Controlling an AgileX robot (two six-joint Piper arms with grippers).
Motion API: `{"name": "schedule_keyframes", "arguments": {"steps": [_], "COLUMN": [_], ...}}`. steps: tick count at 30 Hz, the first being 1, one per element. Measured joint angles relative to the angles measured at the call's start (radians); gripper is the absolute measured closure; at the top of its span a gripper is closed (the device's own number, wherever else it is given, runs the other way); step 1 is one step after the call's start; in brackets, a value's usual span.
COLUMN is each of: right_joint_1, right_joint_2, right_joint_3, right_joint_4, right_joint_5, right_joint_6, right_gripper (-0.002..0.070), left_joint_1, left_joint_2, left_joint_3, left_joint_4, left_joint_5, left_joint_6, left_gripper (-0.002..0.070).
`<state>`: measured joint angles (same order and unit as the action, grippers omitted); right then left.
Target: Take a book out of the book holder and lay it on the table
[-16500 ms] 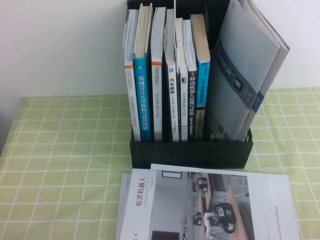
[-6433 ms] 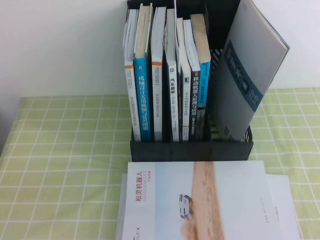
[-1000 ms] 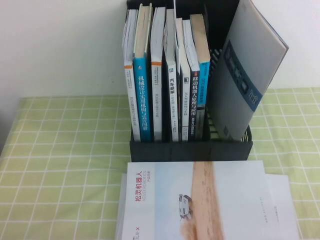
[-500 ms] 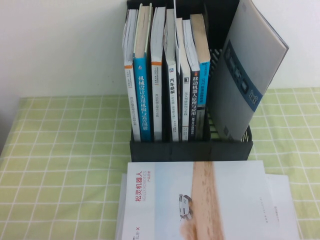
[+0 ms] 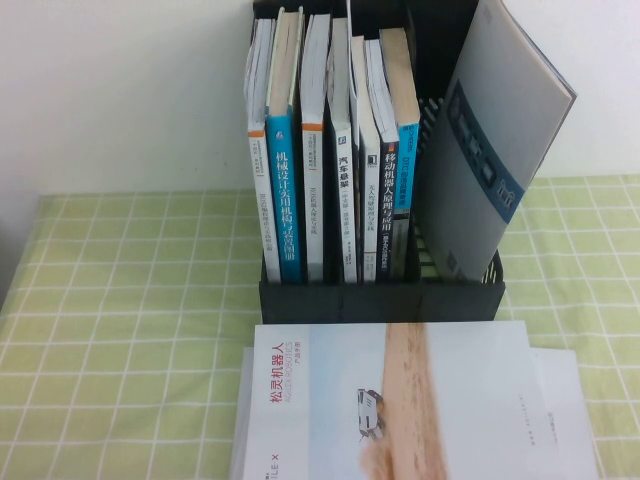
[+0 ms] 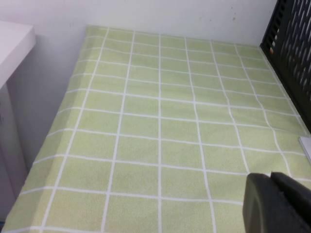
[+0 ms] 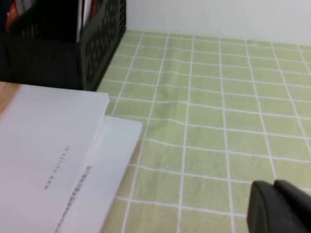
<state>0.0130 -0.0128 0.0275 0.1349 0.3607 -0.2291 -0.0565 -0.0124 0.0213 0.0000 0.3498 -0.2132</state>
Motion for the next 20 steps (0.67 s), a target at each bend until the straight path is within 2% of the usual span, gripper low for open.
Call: {"name": "schedule_keyframes", "arguments": {"steps": [6,20], "right_joint_1": [-0.098,-0.104], "right_joint_2": [0.000,0.000], "right_joint_3": [0.000,0.000], "right_joint_4": [0.000,0.000], "right_joint_5": [0.000,0.002], "right_joint_6": [0.000,0.000], "right_gripper": [0.0678,0.0678], "left_joint_1": [0.000,0.000], "left_joint_2": [0.000,0.000], "left_joint_3": [0.000,0.000], "left_joint_4": [0.000,0.000], "left_joint_5": [0.000,0.000], "left_joint_6": [0.000,0.000], "left_gripper": [0.0678,0.0678]}}
